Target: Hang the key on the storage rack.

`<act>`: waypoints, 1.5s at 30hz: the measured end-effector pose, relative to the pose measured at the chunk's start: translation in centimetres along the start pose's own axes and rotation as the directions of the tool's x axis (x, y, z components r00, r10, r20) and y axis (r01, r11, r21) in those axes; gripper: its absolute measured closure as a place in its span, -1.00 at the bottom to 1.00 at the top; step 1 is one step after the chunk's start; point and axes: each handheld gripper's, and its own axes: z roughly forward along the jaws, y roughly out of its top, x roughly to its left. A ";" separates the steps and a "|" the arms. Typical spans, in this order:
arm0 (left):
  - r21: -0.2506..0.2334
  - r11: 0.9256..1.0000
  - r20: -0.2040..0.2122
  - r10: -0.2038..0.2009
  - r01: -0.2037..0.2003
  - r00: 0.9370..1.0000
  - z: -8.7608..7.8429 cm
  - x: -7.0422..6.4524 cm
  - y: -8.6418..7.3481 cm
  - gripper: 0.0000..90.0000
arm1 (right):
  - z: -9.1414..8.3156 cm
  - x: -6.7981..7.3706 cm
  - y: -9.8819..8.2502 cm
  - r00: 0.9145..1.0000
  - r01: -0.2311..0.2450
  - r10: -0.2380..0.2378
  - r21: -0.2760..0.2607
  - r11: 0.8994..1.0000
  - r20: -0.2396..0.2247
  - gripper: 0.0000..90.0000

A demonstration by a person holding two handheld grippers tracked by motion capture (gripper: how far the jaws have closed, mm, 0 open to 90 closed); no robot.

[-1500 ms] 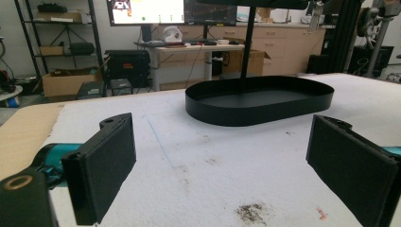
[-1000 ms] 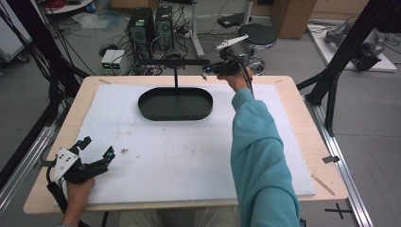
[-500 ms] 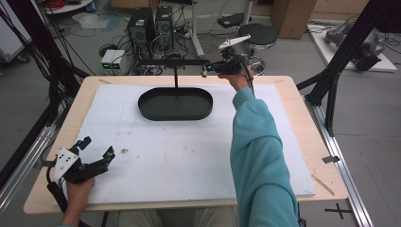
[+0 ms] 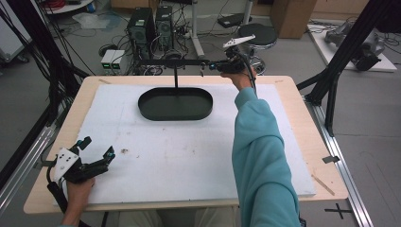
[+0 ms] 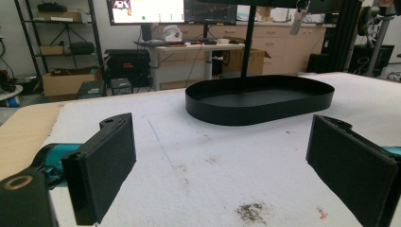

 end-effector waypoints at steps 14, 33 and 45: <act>-0.007 1.000 -0.001 -0.007 0.007 1.000 0.0 0.0 0.0 -0.79 | -2.7 2.4 -0.5 0.995 -0.043 0.043 0.003 0.999 0.096 -0.98; -0.010 1.000 0.001 0.004 -0.004 1.000 -0.1 0.0 0.0 -0.79 | -11.4 7.4 -10.4 0.996 0.002 0.010 -0.131 0.991 0.092 -0.99; -0.023 1.000 -0.001 0.004 -0.004 1.000 -0.2 -0.1 -0.1 -0.79 | -15.4 8.9 -21.2 0.984 -0.017 0.074 -0.322 0.947 0.165 -0.99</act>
